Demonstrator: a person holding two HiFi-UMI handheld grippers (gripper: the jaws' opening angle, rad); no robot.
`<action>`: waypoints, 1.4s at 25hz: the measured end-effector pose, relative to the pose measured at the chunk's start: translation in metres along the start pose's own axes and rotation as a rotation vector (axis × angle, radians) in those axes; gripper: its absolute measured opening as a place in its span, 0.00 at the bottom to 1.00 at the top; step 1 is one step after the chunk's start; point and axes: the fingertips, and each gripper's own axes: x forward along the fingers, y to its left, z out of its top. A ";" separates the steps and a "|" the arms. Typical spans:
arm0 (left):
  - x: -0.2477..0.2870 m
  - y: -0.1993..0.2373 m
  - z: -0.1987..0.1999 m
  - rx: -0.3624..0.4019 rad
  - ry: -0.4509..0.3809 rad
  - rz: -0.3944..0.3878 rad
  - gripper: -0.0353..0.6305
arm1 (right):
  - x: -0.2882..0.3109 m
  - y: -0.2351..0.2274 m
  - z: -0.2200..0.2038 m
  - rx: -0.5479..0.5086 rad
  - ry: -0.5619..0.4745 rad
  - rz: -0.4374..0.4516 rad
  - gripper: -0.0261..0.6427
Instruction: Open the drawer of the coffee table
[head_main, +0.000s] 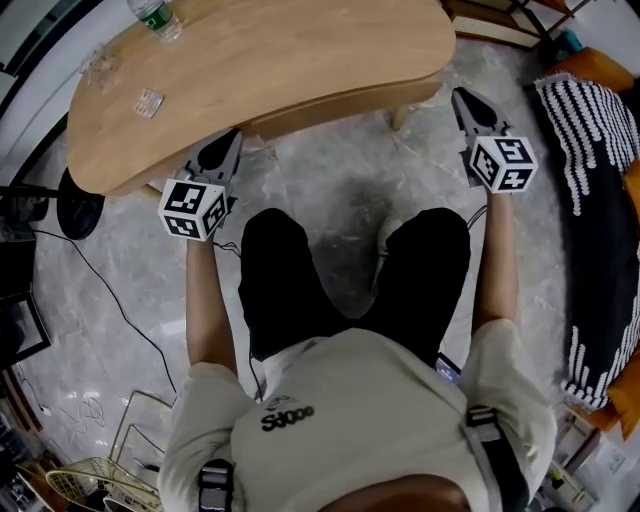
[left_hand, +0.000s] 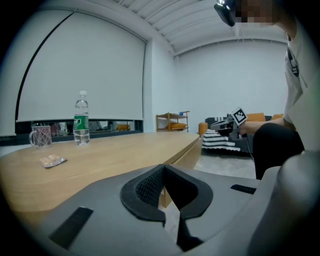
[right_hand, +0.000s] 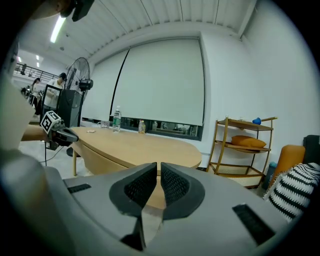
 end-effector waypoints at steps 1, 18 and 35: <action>0.001 0.001 -0.006 -0.007 0.004 0.010 0.08 | 0.002 0.001 -0.004 -0.005 0.004 0.001 0.05; 0.046 -0.005 -0.040 -0.078 0.062 0.033 0.33 | 0.065 -0.007 -0.082 -0.045 0.145 0.140 0.41; 0.063 -0.006 -0.042 -0.061 0.071 0.070 0.30 | 0.094 0.000 -0.105 -0.058 0.197 0.204 0.44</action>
